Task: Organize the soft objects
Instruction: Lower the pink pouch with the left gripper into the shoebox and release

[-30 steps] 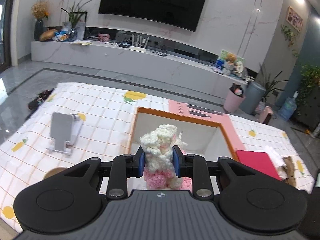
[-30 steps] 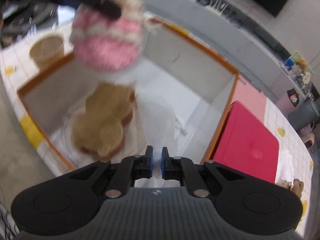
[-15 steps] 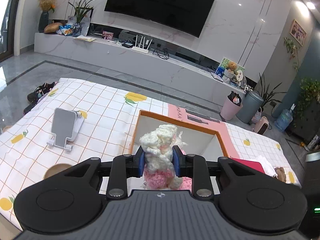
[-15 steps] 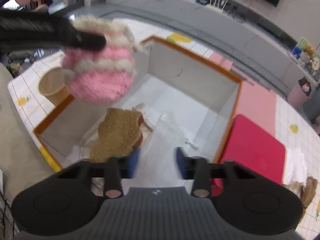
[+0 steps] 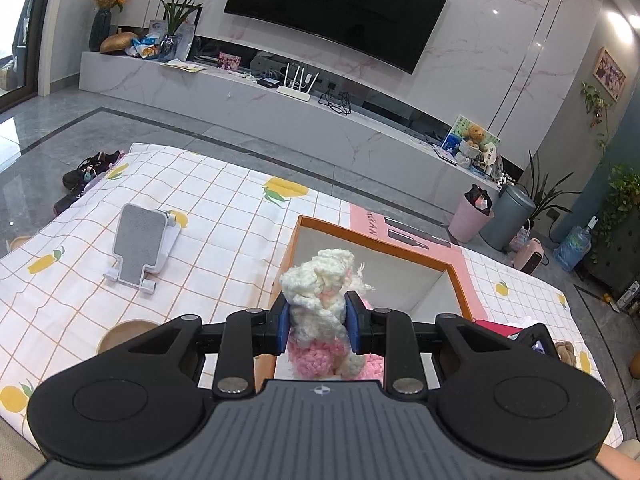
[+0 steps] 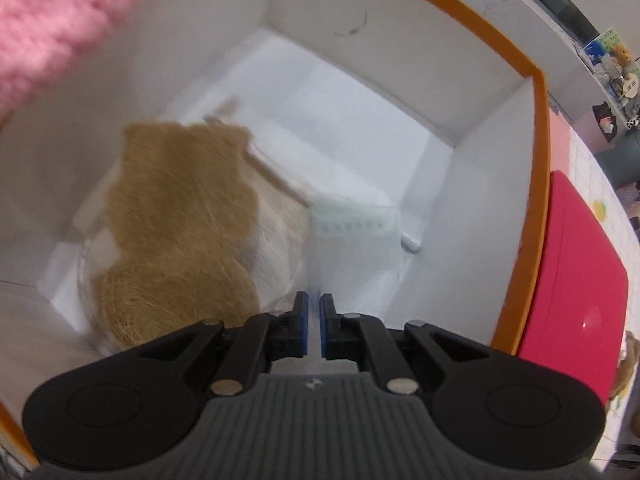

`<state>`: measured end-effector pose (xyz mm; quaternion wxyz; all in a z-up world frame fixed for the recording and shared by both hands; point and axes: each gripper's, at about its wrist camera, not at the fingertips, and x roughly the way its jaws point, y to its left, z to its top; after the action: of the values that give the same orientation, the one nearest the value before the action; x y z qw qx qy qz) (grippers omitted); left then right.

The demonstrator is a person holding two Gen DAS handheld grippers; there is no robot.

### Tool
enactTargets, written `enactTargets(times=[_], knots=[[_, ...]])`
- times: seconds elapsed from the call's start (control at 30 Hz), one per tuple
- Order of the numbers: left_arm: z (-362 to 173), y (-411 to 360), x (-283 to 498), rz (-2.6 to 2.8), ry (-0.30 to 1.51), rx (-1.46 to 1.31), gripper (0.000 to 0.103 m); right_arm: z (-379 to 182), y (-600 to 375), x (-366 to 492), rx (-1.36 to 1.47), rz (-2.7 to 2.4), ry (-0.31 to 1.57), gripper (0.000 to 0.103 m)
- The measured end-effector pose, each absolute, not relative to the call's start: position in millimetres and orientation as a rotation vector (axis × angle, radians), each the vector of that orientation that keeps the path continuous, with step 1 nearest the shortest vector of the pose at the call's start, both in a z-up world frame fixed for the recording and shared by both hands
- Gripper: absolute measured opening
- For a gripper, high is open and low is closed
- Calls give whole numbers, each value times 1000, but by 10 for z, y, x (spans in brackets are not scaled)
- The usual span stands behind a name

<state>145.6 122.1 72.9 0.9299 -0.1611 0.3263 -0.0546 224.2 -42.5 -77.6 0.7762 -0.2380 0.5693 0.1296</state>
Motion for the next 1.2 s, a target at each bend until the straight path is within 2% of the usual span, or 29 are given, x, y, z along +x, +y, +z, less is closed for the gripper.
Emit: enactTargets(times=[0.2, 0.33, 0.43, 0.57, 0.73, 1.1, 1.2], knots=[[717, 1207, 1469, -104, 697, -331, 31, -579, -469, 2113, -413, 331, 1155, 10], [739, 1144, 1456, -111, 702, -320, 31, -334, -501, 1905, -380, 354, 1067, 38], [764, 1078, 1430, -148, 711, -321, 31, -120, -604, 1729, -328, 363, 999, 42], [758, 919, 1399, -213, 730, -328, 31, 115, -717, 1487, -286, 377, 915, 56], [687, 596, 1380, -301, 771, -248, 31, 223, -919, 1132, -300, 353, 810, 57], [323, -7, 1386, -443, 874, -41, 33, 50, -1182, 827, -199, 269, 779, 57], [228, -69, 1415, -452, 915, -41, 43, 21, -1200, 842, -173, 274, 785, 57]])
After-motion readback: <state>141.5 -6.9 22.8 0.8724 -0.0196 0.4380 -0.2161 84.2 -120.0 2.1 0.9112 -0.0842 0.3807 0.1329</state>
